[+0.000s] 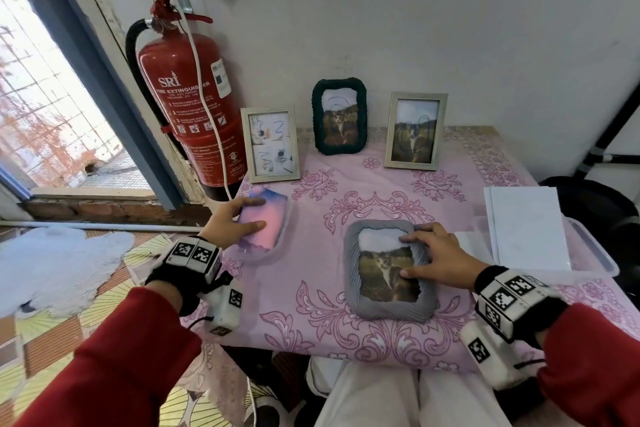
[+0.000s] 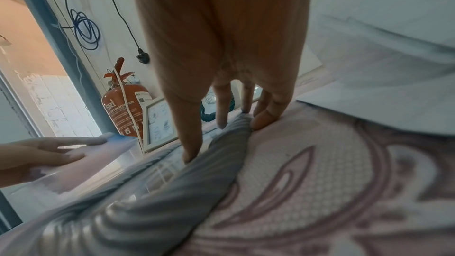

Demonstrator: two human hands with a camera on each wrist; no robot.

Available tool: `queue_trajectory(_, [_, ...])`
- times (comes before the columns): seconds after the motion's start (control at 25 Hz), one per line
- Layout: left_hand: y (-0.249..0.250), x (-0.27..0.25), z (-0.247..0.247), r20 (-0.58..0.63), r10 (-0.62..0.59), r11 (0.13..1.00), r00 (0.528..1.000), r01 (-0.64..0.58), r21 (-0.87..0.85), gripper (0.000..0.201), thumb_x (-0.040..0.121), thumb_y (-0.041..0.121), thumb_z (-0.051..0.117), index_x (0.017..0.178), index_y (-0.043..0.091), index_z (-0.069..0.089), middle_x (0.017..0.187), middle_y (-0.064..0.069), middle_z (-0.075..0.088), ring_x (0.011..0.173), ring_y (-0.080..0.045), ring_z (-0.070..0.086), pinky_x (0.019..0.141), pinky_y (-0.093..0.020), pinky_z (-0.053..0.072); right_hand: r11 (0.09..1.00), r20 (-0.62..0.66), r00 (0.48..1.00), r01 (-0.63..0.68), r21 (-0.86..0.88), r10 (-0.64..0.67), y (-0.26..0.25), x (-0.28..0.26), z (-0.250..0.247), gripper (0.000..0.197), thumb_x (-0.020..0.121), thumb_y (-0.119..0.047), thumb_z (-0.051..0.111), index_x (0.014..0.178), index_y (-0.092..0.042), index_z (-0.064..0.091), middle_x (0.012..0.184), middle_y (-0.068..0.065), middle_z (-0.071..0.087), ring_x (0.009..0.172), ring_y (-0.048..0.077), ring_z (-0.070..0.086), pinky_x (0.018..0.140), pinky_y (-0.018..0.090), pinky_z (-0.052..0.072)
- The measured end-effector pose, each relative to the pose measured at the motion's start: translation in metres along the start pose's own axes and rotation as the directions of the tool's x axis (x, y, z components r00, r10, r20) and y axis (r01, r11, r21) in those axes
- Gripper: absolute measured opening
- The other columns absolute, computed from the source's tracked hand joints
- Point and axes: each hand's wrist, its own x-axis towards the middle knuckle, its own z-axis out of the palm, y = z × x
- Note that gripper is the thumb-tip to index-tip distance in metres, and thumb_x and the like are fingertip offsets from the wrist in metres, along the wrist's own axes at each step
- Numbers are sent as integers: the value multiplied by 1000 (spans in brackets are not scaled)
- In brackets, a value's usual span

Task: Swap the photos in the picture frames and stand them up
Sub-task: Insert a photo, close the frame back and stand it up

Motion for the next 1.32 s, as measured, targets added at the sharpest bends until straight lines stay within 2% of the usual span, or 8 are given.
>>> queue_trajectory(0.32, [1,9,8,159,-86,940,983,28,339,58,79,10,71,132,5,47,136,-12,47,125,-26,44,107,-28,32,1000,-8,1000,19,-8,-19,1,-2,2,63,74,-37,76,130,-26,49,141,7,27,130,29,24,112,32,19])
queue_trajectory(0.52, [15,7,11,99,71,839,993,-113,532,56,78,19,72,130,17,52,144,-11,31,133,-27,30,111,-33,23,1000,-10,1000,16,-6,-16,2,-3,3,63,74,-38,76,130,-27,49,141,6,26,130,29,24,111,31,19])
queue_trajectory(0.64, [16,9,13,255,-34,875,966,-95,474,55,92,19,56,143,16,34,152,-8,29,138,-23,31,113,-29,21,1000,-11,1000,18,-11,-18,3,-3,4,63,74,-39,75,130,-27,49,142,6,26,130,29,24,111,33,19])
queue_trajectory(0.84, [12,7,23,411,-223,760,884,-107,641,63,100,23,36,149,13,-2,157,-14,-8,146,-28,-1,117,-32,6,1000,-16,1000,23,-15,-24,4,-3,5,63,75,-39,75,131,-28,48,142,6,26,130,28,24,111,32,19])
queue_trajectory(0.96, [18,4,18,361,-198,829,911,-41,557,60,99,20,40,149,11,8,157,-14,7,145,-27,13,112,-27,18,1000,-15,1000,24,-11,-24,3,-3,5,63,74,-38,75,130,-28,48,142,6,26,129,28,25,111,31,19])
queue_trajectory(1.04, [27,2,15,168,-60,901,984,-19,432,52,97,14,46,145,8,28,151,-14,31,138,-26,32,106,-26,27,1000,-17,1000,22,-1,-22,3,-3,4,63,74,-37,76,130,-28,49,142,6,26,129,28,24,111,31,19])
queue_trajectory(1.12, [43,-3,16,-11,81,956,997,-75,284,44,94,10,51,137,9,43,141,-12,46,128,-25,44,104,-28,33,1000,-19,1000,19,6,-19,3,-3,4,63,74,-37,76,130,-27,49,142,5,26,130,28,24,111,31,19])
queue_trajectory(1.32, [94,-5,37,31,259,958,965,-261,117,37,92,14,56,128,12,53,126,0,57,110,-13,54,91,-21,39,1000,-14,1000,8,9,-8,2,-4,4,63,75,-36,75,131,-25,49,143,5,25,131,29,23,112,31,20])
